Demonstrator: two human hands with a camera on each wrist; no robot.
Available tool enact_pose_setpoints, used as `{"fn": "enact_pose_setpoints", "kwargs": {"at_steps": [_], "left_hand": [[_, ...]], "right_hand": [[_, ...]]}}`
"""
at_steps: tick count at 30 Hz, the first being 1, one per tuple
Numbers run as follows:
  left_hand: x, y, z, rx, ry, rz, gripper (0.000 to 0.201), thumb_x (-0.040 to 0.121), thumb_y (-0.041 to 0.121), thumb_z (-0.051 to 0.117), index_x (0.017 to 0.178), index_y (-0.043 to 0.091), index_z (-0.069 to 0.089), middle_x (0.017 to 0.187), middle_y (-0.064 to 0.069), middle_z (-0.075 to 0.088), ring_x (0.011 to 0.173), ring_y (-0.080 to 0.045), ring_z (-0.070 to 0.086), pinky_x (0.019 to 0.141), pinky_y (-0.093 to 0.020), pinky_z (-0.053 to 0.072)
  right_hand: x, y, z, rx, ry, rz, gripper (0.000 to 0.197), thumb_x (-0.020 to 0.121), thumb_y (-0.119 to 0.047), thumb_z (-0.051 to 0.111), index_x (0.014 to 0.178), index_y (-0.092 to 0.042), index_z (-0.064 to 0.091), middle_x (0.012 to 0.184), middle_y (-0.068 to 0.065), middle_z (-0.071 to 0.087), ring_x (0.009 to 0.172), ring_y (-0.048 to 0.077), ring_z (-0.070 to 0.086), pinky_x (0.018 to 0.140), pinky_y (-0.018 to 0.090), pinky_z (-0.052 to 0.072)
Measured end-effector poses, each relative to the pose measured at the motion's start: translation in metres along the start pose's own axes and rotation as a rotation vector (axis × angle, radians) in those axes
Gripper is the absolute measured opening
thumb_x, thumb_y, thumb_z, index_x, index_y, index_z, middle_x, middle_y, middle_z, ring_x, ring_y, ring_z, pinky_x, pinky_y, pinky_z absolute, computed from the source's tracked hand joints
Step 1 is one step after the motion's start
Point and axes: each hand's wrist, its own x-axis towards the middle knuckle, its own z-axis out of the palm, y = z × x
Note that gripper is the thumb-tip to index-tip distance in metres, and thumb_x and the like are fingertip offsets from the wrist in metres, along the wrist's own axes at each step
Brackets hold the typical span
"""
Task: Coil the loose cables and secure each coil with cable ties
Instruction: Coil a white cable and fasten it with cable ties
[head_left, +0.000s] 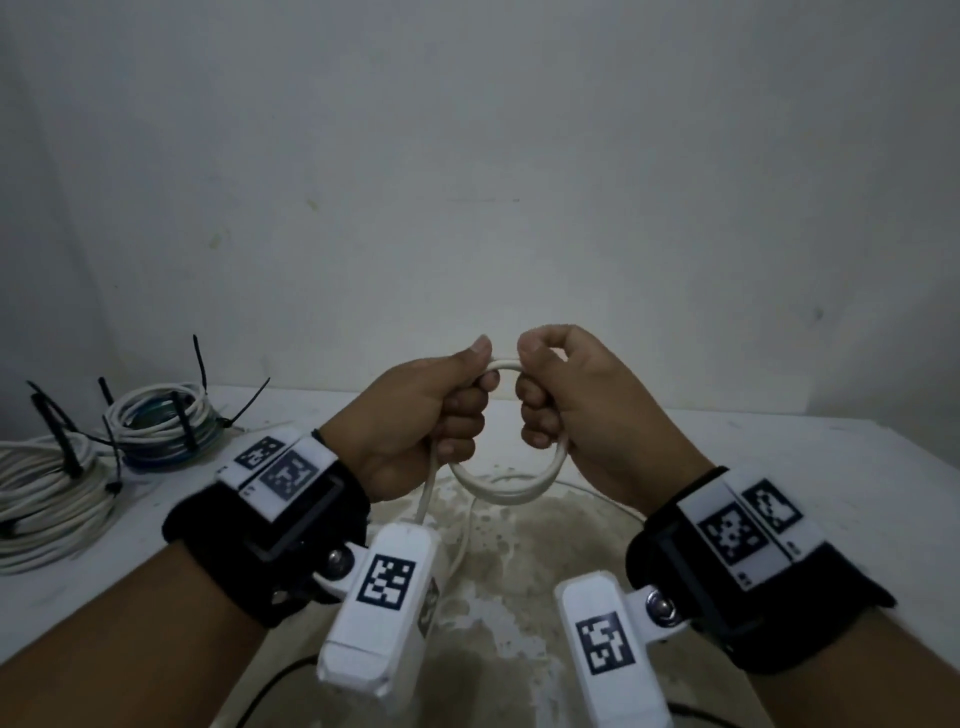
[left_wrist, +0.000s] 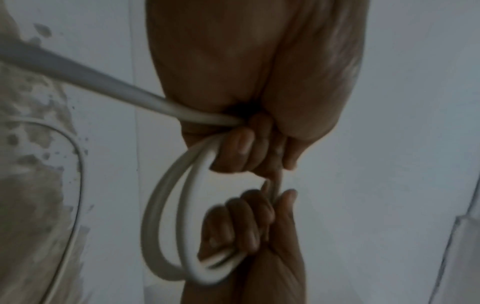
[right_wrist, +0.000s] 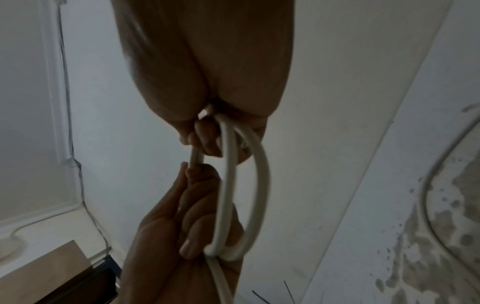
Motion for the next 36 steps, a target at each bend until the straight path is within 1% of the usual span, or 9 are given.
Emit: {"fn": "enact_pose_setpoints", "kwargs": {"at_steps": [3, 6, 8, 10, 14, 19, 22, 30, 36], "left_hand": [[0.005, 0.003, -0.004, -0.107, 0.144, 0.053, 0.035, 0.096, 0.041, 0.046, 0.072, 0.016, 0.046, 0.047, 0.010, 0.024, 0.037, -0.005, 0.019, 0.035, -0.016, 0.018], [0.008, 0.014, -0.018, -0.235, 0.245, 0.123, 0.036, 0.099, 0.041, 0.042, 0.071, 0.017, 0.043, 0.047, 0.010, 0.023, 0.036, -0.004, 0.019, 0.033, -0.015, 0.018], [0.007, 0.024, -0.031, -0.286, 0.309, 0.157, 0.037, 0.099, 0.040, 0.041, 0.070, 0.017, 0.042, 0.046, 0.009, 0.024, 0.035, -0.004, 0.019, 0.032, -0.015, 0.019], [0.003, 0.033, -0.049, -0.311, 0.376, 0.181, 0.038, 0.100, 0.039, 0.040, 0.069, 0.017, 0.041, 0.045, 0.009, 0.026, 0.034, -0.004, 0.020, 0.031, -0.015, 0.020], [-0.016, 0.048, -0.104, -0.355, 0.482, 0.189, 0.038, 0.100, 0.038, 0.039, 0.068, 0.019, 0.038, 0.042, 0.010, 0.026, 0.031, -0.004, 0.020, 0.031, -0.016, 0.018], [-0.045, 0.050, -0.146, -0.401, 0.466, 0.195, 0.036, 0.100, 0.036, 0.037, 0.068, 0.020, 0.034, 0.043, 0.010, 0.030, 0.032, -0.004, 0.025, 0.032, -0.015, 0.026], [-0.055, 0.046, -0.151, -0.435, 0.381, 0.204, 0.034, 0.100, 0.033, 0.035, 0.069, 0.019, 0.033, 0.043, 0.010, 0.033, 0.033, -0.004, 0.032, 0.038, -0.014, 0.037], [-0.065, 0.033, -0.131, -0.295, 0.233, 0.222, 0.028, 0.096, 0.032, 0.040, 0.083, 0.012, 0.054, 0.052, 0.006, 0.030, 0.044, -0.009, 0.032, 0.052, -0.022, 0.041], [-0.048, 0.020, -0.098, -0.184, 0.275, 0.291, 0.025, 0.101, 0.026, 0.034, 0.080, 0.015, 0.040, 0.055, 0.005, 0.034, 0.046, -0.008, 0.032, 0.060, -0.025, 0.028]], "right_hand": [[-0.004, 0.009, 0.009, -0.140, 0.052, 0.084, 0.053, 0.081, -0.067, 0.042, 0.108, -0.023, 0.053, 0.090, 0.001, 0.069, 0.080, 0.017, 0.067, 0.074, 0.036, 0.051], [-0.019, 0.024, 0.025, -0.331, -0.183, 0.203, 0.071, 0.060, -0.083, 0.037, 0.098, -0.028, 0.062, 0.108, -0.006, 0.068, 0.101, 0.012, 0.062, 0.084, 0.030, 0.046], [-0.031, 0.037, 0.039, -0.427, -0.406, 0.194, 0.065, 0.069, -0.082, 0.044, 0.094, -0.028, 0.070, 0.102, -0.007, 0.070, 0.097, 0.009, 0.062, 0.085, 0.032, 0.046], [-0.034, 0.042, 0.044, -0.484, -0.470, 0.115, 0.046, 0.087, -0.063, 0.047, 0.086, -0.023, 0.070, 0.082, -0.003, 0.071, 0.080, 0.013, 0.062, 0.081, 0.036, 0.049], [-0.012, 0.038, 0.025, -0.860, -0.439, -0.051, 0.038, 0.099, -0.038, 0.039, 0.088, -0.014, 0.066, 0.066, -0.007, 0.057, 0.059, 0.003, 0.053, 0.061, 0.016, 0.042], [0.041, 0.045, -0.006, -1.204, -0.318, -0.173, 0.036, 0.101, -0.034, 0.035, 0.079, -0.013, 0.055, 0.069, -0.004, 0.054, 0.064, 0.012, 0.049, 0.059, 0.018, 0.033], [0.073, 0.041, -0.005, -1.310, -0.171, -0.235, 0.035, 0.101, -0.029, 0.039, 0.071, -0.014, 0.051, 0.070, 0.003, 0.054, 0.071, 0.022, 0.051, 0.061, 0.032, 0.028], [0.115, -0.004, 0.049, -1.295, 0.274, -0.540, 0.031, 0.096, -0.029, 0.050, 0.082, -0.004, 0.062, 0.080, 0.013, 0.058, 0.072, 0.026, 0.050, 0.063, 0.029, 0.030], [0.100, -0.039, 0.099, -0.954, 0.223, -0.528, 0.030, 0.095, -0.028, 0.052, 0.071, -0.010, 0.052, 0.067, 0.000, 0.051, 0.061, 0.014, 0.044, 0.057, 0.024, 0.025]]}}
